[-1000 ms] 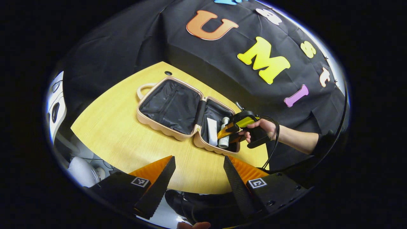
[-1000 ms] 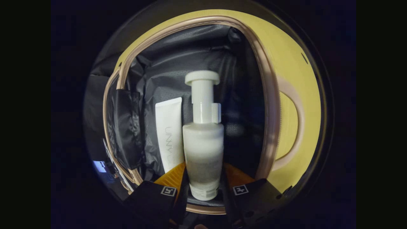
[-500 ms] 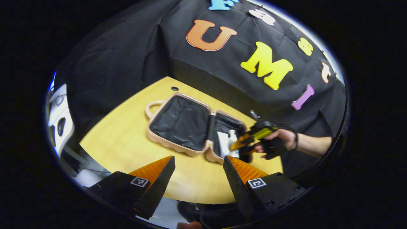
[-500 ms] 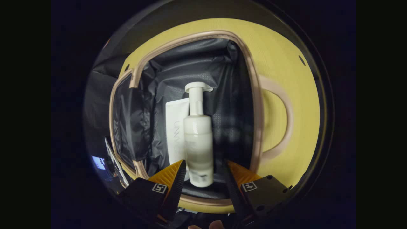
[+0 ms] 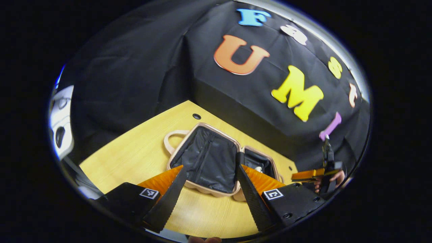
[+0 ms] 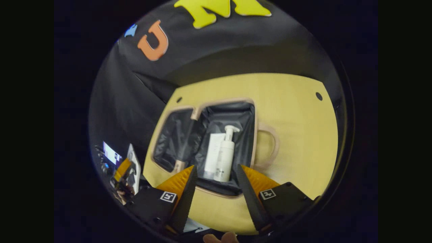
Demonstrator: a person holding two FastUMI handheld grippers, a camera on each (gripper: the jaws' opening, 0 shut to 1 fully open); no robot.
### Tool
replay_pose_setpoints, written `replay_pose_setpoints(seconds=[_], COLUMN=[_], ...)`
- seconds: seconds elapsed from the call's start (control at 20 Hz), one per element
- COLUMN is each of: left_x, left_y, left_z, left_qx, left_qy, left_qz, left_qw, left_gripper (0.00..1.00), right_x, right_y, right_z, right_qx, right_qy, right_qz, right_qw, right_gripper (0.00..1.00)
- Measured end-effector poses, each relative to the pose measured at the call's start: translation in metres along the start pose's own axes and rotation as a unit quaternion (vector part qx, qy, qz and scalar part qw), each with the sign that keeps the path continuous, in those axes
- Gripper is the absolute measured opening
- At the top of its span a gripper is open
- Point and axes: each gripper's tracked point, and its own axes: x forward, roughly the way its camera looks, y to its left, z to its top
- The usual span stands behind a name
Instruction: First open the suitcase, pack the skin care products into it, and then close the suitcase.
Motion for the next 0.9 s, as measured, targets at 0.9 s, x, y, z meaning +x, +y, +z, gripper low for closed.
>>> replay_pose_setpoints(seconds=[0.9], left_x=[0.155], left_y=[0.115], left_z=[0.019], left_qx=[-0.341], left_qy=[0.027], left_qz=[-0.104], left_qw=[0.934], left_gripper=[0.97], right_x=[-0.079], right_y=[0.011], right_z=[0.005], right_qx=[-0.015], right_qy=[-0.085], right_qz=[0.035], right_qw=[0.996], right_gripper=[0.71])
